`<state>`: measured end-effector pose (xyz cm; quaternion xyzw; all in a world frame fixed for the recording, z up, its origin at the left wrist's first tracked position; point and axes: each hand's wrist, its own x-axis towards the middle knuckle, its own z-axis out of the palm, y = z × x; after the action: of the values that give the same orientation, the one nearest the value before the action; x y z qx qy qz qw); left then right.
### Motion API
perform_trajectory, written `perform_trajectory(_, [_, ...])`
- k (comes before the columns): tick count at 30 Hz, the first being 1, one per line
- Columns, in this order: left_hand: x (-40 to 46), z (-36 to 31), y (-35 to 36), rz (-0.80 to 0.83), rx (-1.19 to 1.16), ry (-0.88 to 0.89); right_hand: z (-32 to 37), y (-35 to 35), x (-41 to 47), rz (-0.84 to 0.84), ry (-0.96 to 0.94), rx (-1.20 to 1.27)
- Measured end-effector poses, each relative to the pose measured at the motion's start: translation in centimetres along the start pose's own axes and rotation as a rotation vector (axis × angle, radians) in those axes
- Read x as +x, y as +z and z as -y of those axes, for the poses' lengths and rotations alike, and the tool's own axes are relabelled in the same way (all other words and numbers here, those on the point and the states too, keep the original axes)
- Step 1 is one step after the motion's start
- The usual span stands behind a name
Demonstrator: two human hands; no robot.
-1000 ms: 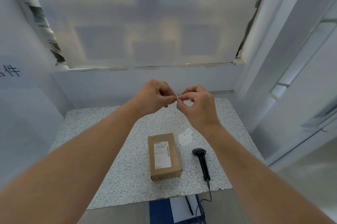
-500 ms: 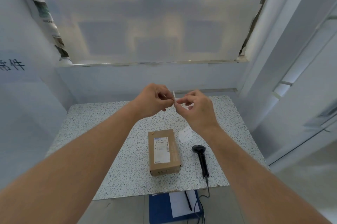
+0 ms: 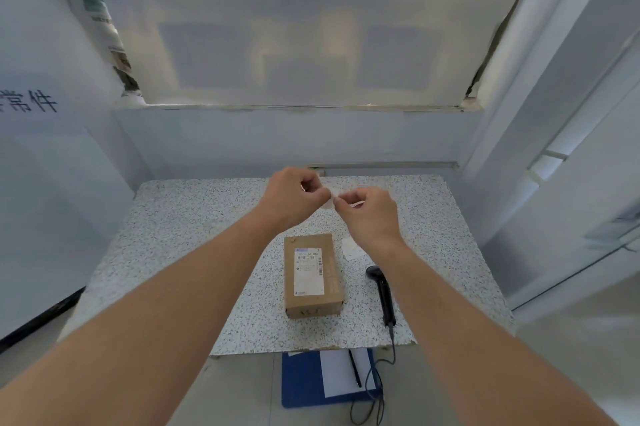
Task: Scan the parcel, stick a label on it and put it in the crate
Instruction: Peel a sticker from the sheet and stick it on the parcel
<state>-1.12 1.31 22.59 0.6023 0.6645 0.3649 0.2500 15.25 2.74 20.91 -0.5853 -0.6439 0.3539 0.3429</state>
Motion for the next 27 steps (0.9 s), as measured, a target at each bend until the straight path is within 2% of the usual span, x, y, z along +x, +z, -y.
perform_trajectory(3, [-0.5, 1.7, 1.0, -0.019, 0.029, -0.100, -0.6, 1.4, -0.5, 0.024, 0.094, 0.052])
perform_trajectory(7, [-1.2, 5.2, 2.5, 0.037, -0.048, -0.271, -2.3, 3.1, -1.2, 0.068, 0.189, 0.092])
perform_trajectory(14, [-3.1, 11.7, 5.1, 0.088, -0.011, -0.489, -6.2, 6.2, -1.8, 0.088, 0.308, 0.022])
perform_trajectory(22, [-5.3, 19.9, 8.0, 0.062, 0.096, -0.725, -10.6, 9.8, -2.0, 0.154, 0.358, -0.042])
perform_trajectory(27, [-5.4, 23.6, 9.1, 0.041, 0.118, -0.839, -12.0, 11.3, -2.1, 0.123, 0.374, -0.046])
